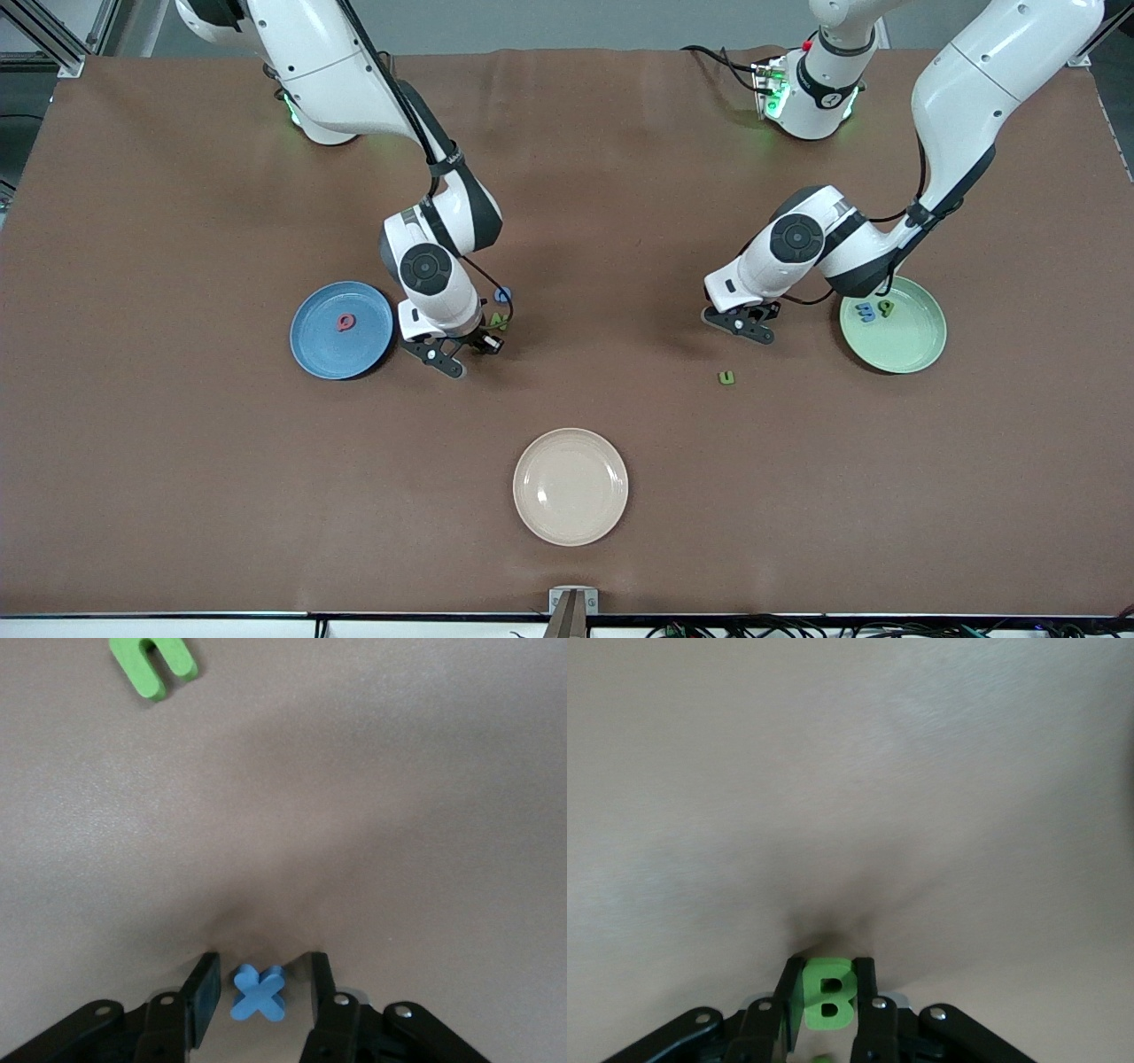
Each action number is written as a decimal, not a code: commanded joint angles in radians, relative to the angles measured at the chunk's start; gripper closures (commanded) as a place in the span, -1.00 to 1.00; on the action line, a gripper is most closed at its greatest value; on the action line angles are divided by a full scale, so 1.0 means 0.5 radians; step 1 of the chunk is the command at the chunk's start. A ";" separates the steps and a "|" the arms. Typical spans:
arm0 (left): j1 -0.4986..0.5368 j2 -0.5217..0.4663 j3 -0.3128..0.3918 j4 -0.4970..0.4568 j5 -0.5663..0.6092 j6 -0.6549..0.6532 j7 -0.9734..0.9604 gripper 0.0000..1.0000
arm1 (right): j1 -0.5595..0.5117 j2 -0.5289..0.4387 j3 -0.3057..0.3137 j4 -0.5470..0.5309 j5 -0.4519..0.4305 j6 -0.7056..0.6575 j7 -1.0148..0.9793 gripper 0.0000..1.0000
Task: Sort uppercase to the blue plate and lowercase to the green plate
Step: 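Grasp the blue x with the left gripper while the right gripper grasps B, then place the B on the blue plate while the left gripper places x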
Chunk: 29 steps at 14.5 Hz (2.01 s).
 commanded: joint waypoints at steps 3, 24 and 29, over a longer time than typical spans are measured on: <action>-0.005 0.027 0.017 0.004 0.055 0.012 -0.160 0.51 | -0.241 -0.213 -0.007 -0.019 0.013 -0.435 -0.409 0.98; 1.071 -0.227 -0.453 0.078 0.031 -0.528 0.523 0.86 | -0.398 -0.425 -0.228 -0.244 0.000 -0.552 -0.883 -1.00; 1.195 -0.215 -0.322 0.115 0.058 -0.531 0.848 0.86 | -0.040 -0.391 -0.216 -0.231 0.350 -0.323 -0.600 -1.00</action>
